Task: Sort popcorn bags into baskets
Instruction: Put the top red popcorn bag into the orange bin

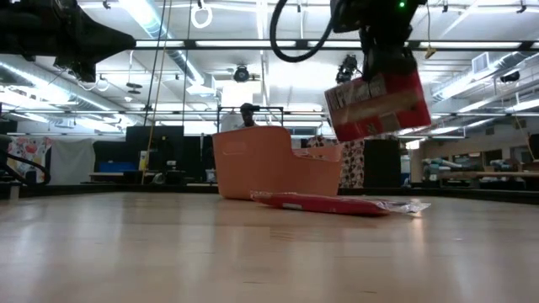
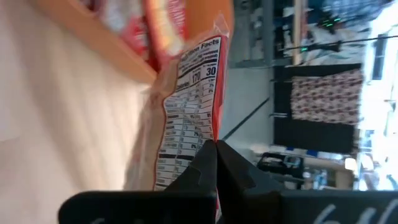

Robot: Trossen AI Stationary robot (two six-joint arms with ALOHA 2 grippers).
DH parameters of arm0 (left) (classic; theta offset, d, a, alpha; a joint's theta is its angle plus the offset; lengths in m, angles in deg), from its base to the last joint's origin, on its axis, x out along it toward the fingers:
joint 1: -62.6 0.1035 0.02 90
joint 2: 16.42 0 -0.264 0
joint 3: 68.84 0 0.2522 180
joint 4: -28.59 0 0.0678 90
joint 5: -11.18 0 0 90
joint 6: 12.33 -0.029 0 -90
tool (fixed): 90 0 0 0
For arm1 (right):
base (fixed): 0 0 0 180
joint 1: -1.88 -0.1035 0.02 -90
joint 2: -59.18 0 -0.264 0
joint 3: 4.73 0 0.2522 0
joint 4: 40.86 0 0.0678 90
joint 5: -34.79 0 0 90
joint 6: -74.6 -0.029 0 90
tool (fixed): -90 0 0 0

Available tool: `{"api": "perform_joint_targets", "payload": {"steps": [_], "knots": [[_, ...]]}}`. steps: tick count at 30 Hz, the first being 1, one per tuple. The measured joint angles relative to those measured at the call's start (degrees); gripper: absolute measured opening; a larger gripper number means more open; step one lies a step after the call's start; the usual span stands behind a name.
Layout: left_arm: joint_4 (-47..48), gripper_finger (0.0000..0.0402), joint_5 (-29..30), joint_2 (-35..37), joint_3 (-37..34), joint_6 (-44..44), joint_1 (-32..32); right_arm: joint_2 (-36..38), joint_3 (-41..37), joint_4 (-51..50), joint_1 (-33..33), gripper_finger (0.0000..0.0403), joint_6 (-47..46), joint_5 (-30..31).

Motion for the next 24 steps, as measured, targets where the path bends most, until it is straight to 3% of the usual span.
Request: {"api": "perform_joint_targets", "payload": {"steps": [5,12,19,24], "knots": [[-0.26,0.0016,0.01,0.00,0.00,-0.01,0.01,1.80,0.00,4.95,4.10,0.0000,9.59,4.26],[-1.21,0.0016,0.01,0.00,0.00,-0.12,0.05,2.23,-0.02,27.59,11.93,0.0000,37.05,3.61],[-1.21,0.0016,0.01,0.00,0.00,-0.12,0.05,1.98,-0.04,50.00,19.08,0.0000,63.02,-5.67],[-1.19,0.0016,0.01,0.00,0.00,-0.45,0.05,1.75,-0.62,60.17,22.48,0.0000,77.96,-21.05]]}}
